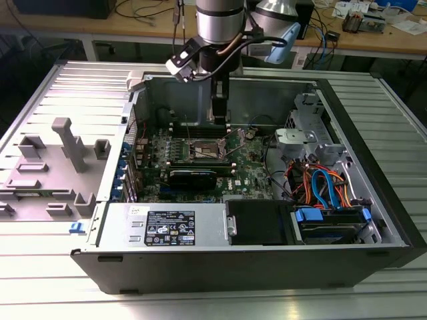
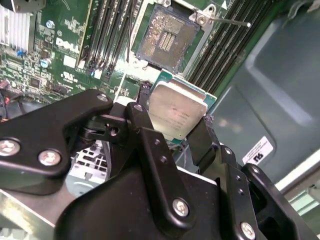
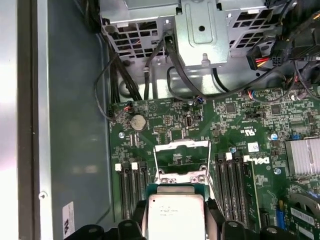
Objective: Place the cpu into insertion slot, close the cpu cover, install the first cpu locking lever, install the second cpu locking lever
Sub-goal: 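Place the cpu into insertion slot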
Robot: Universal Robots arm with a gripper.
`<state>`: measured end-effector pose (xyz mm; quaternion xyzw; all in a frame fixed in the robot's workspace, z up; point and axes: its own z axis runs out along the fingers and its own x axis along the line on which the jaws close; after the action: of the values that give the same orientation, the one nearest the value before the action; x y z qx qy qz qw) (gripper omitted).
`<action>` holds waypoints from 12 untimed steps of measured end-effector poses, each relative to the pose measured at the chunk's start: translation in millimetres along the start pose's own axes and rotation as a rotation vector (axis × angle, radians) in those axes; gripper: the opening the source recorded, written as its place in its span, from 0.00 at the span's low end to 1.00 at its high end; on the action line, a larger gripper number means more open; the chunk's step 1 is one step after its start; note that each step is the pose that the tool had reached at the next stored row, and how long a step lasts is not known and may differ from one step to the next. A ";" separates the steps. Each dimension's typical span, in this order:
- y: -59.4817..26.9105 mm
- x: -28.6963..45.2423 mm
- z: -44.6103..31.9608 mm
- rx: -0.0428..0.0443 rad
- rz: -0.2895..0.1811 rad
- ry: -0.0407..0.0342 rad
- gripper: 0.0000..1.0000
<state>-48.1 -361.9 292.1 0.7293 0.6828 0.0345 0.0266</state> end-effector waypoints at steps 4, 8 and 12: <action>-2.0 -2.6 4.4 -0.0017 -0.033 0.0029 0.55; -6.6 -6.1 6.8 -0.0051 -0.041 0.0042 0.55; -14.0 -6.6 9.8 -0.0053 -0.051 0.0049 0.55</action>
<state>-61.7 -367.5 281.1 0.7114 0.7012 0.0374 0.0277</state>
